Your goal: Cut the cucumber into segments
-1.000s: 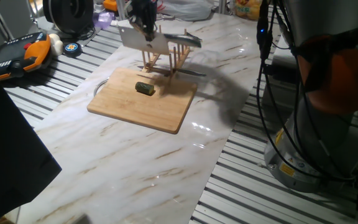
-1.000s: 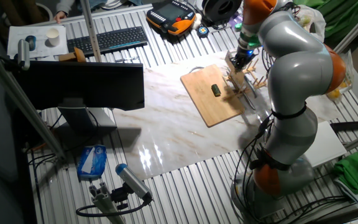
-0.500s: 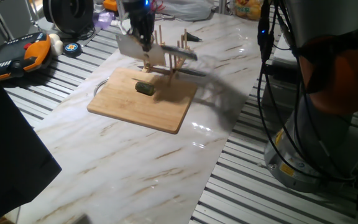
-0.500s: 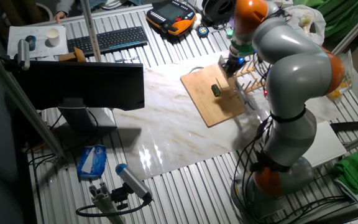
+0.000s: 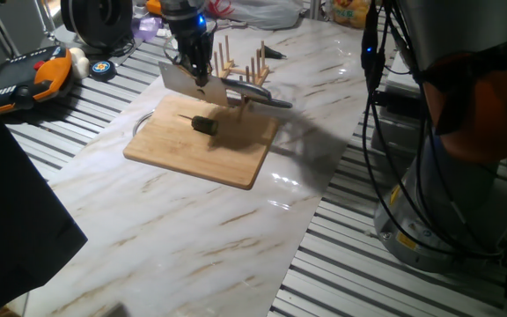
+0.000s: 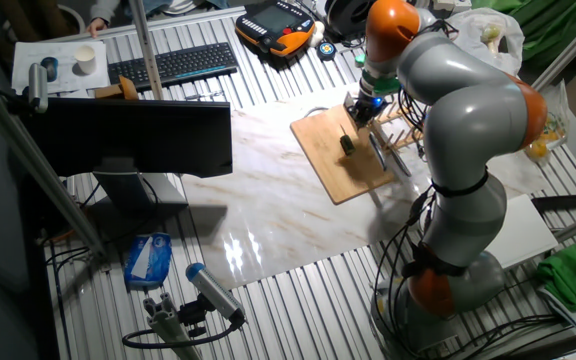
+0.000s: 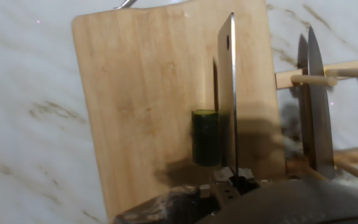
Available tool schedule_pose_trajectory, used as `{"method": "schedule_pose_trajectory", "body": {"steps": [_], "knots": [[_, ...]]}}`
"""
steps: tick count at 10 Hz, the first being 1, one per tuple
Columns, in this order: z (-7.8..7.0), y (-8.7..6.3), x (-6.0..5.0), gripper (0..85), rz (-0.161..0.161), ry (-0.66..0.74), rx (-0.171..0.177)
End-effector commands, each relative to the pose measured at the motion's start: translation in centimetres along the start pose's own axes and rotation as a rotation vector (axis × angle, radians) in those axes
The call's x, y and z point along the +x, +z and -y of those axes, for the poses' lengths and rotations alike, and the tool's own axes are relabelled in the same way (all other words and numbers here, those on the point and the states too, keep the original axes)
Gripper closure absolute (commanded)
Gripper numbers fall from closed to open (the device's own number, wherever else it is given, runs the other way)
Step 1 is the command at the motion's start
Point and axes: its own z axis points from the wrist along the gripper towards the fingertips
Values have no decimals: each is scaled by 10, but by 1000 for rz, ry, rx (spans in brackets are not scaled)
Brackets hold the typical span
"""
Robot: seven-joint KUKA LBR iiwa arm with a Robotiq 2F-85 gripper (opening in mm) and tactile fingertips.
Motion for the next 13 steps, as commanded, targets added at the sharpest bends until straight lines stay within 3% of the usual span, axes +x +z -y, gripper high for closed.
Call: {"method": "schedule_pose_trajectory", "body": {"steps": [1,4,13], "knots": [[1,4,-2,843,5,0,-2],[2,12,-9,843,7,-1,-9],[-14,24,-6,843,30,9,3]]}}
